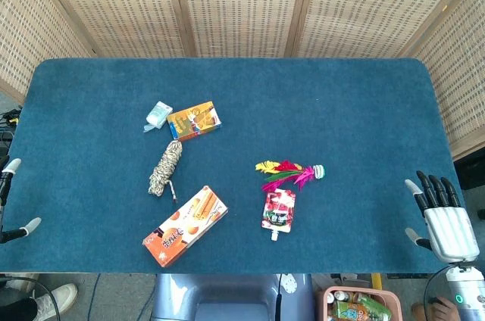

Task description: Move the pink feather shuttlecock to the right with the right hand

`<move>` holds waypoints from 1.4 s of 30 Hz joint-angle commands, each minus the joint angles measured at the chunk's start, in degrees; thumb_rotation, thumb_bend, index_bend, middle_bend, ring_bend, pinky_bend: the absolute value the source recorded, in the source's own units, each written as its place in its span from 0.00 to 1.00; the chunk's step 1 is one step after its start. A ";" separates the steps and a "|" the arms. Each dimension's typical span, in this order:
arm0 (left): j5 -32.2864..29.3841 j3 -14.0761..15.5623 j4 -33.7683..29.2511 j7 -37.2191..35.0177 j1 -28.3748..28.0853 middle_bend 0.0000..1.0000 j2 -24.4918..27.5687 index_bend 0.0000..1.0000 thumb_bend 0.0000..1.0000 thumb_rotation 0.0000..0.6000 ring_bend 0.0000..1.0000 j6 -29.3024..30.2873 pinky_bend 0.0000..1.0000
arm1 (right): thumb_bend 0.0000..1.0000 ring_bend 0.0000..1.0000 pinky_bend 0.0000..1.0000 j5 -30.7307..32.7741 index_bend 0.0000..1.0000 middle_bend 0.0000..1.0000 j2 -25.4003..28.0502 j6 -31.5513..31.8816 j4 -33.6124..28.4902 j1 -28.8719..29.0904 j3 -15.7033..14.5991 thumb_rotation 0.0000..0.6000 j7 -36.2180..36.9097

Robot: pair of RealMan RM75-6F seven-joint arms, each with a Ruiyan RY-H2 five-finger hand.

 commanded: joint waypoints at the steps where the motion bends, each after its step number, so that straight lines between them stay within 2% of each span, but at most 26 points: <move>1: 0.02 -0.05 0.00 -0.10 -0.03 0.00 -0.01 0.00 0.00 1.00 0.00 -0.01 0.00 | 0.00 0.00 0.00 0.08 0.00 0.00 -0.07 -0.32 0.03 0.07 -0.07 1.00 -0.02; 5: -0.40 -0.19 0.07 -0.25 -0.13 0.00 0.02 0.00 0.00 1.00 0.00 -0.29 0.00 | 0.00 0.00 0.00 -0.22 0.00 0.00 -0.25 -1.70 -0.17 0.67 -0.39 1.00 0.48; 9: -1.39 -0.66 0.16 -0.20 -0.65 0.00 -0.01 0.00 0.00 1.00 0.00 -1.12 0.00 | 0.00 0.00 0.00 -1.45 0.04 0.00 -1.00 -6.36 -0.29 3.73 -0.57 1.00 2.85; 14: -3.15 -1.59 0.25 0.43 -1.63 0.00 -0.28 0.00 0.00 1.00 0.00 -2.34 0.00 | 0.00 0.00 0.00 -5.01 0.15 0.00 -4.14 -14.67 0.33 11.02 0.09 1.00 7.39; 18: -4.46 -2.08 0.20 0.99 -2.05 0.00 -0.54 0.00 0.00 1.00 0.00 -2.87 0.00 | 0.00 0.00 0.00 -5.41 0.25 0.00 -7.96 -20.46 2.25 15.82 0.90 1.00 11.08; 26: -6.58 -2.45 0.44 2.89 -2.93 0.00 -1.47 0.00 0.00 1.00 0.00 -4.20 0.00 | 0.04 0.00 0.00 -2.25 0.27 0.00 -20.62 -29.17 14.29 24.15 4.41 1.00 9.28; 34: -8.02 -2.69 0.80 3.79 -3.65 0.00 -2.04 0.00 0.00 1.00 0.00 -5.30 0.00 | 0.07 0.00 0.00 1.15 0.30 0.00 -26.81 -33.81 20.28 29.60 7.42 1.00 5.87; 42: -9.46 -3.22 0.85 3.59 -4.22 0.00 -1.84 0.00 0.00 1.00 0.00 -6.14 0.00 | 0.09 0.00 0.00 4.45 0.34 0.00 -29.09 -35.03 21.64 32.80 10.10 1.00 3.80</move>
